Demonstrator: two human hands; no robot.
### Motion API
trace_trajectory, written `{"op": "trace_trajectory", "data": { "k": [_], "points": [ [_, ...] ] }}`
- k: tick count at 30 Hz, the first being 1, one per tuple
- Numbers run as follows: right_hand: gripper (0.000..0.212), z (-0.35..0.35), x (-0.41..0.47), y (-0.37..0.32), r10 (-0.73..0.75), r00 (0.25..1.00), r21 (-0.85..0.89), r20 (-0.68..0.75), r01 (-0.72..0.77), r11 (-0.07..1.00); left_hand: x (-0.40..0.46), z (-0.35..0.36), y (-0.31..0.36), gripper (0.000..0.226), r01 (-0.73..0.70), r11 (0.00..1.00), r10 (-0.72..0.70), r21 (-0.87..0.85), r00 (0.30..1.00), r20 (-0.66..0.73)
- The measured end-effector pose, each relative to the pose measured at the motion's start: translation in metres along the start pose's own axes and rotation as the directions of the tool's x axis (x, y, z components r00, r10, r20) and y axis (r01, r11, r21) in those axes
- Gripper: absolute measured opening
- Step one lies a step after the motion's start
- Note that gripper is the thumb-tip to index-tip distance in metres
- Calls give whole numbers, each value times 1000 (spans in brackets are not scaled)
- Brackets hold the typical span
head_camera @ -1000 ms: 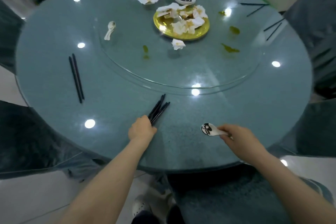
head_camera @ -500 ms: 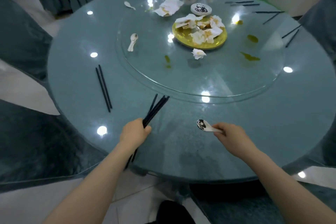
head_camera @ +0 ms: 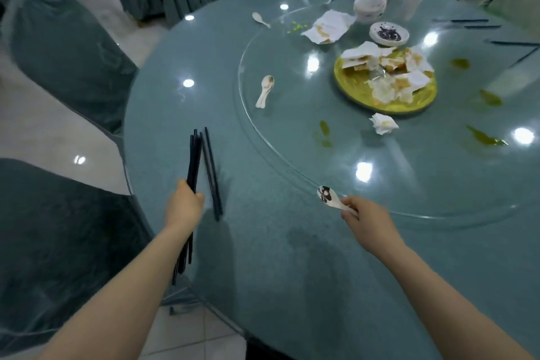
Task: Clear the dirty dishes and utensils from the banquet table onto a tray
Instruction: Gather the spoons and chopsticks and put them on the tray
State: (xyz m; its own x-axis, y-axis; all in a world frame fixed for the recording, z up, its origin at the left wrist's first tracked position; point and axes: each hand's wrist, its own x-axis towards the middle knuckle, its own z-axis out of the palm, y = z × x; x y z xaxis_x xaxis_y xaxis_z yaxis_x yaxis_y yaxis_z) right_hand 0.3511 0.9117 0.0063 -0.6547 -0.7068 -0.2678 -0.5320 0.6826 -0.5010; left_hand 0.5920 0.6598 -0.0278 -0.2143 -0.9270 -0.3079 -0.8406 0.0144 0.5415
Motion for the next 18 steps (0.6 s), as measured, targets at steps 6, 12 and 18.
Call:
{"op": "trace_trajectory", "data": {
  "k": [6, 12, 18],
  "points": [
    [22, 8, 120, -46, -35, 998, 25, -52, 36, 999, 73, 4, 8, 33, 96, 995, -96, -13, 995, 14],
    [23, 21, 217, -87, -114, 990, 2, -87, 114, 993, 106, 25, 17, 53, 107, 987, -108, 123, 994, 0],
    [28, 21, 311, -133, -30, 990, 67, -137, 40, 997, 133, 20, 25, 31, 74, 973, -81, 219, 996, 21]
  ]
}}
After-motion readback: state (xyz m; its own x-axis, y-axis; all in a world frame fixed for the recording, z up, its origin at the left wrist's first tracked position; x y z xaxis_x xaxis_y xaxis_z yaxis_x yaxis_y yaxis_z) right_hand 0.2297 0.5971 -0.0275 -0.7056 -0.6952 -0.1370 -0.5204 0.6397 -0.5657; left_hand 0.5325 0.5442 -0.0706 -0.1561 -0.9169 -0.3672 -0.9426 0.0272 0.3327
